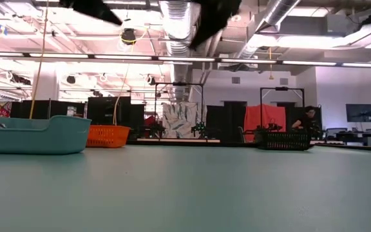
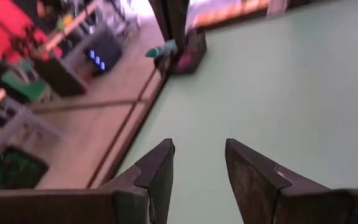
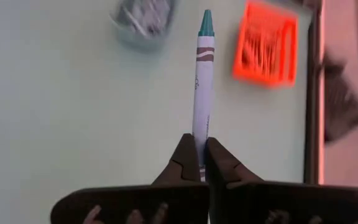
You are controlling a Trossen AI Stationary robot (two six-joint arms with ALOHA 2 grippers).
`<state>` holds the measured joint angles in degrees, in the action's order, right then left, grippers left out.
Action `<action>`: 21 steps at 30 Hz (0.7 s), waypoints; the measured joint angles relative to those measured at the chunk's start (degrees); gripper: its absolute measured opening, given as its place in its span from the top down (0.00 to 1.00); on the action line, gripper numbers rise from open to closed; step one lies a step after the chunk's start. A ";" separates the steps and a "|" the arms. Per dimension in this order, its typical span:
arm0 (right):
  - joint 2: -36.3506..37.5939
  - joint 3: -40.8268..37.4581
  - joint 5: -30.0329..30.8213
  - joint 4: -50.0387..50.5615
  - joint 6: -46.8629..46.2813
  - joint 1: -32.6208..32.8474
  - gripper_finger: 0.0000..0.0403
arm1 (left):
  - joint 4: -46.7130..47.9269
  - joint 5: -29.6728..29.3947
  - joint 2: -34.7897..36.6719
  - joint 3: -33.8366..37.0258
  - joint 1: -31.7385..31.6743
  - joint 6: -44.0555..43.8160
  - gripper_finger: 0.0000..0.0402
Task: Sort crayons
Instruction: Put the blue crayon into the blue bin
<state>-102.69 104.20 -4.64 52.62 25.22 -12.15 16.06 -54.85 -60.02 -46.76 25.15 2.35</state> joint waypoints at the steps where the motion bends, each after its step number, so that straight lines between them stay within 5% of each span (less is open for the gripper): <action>1: 0.87 0.00 0.00 -0.98 0.56 1.07 1.00 | -2.43 0.00 0.45 0.00 0.00 2.41 0.66; 11: 6.28 0.00 0.04 -12.97 4.91 11.29 1.00 | -28.76 6.09 2.00 0.00 0.02 26.15 0.71; 21: 7.08 0.07 1.66 -21.23 9.68 17.29 1.00 | -43.61 19.11 1.80 0.00 -0.11 36.10 0.73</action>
<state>-95.61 104.27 -2.98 31.39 34.90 5.14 -27.56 -35.74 -58.23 -46.76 25.04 38.45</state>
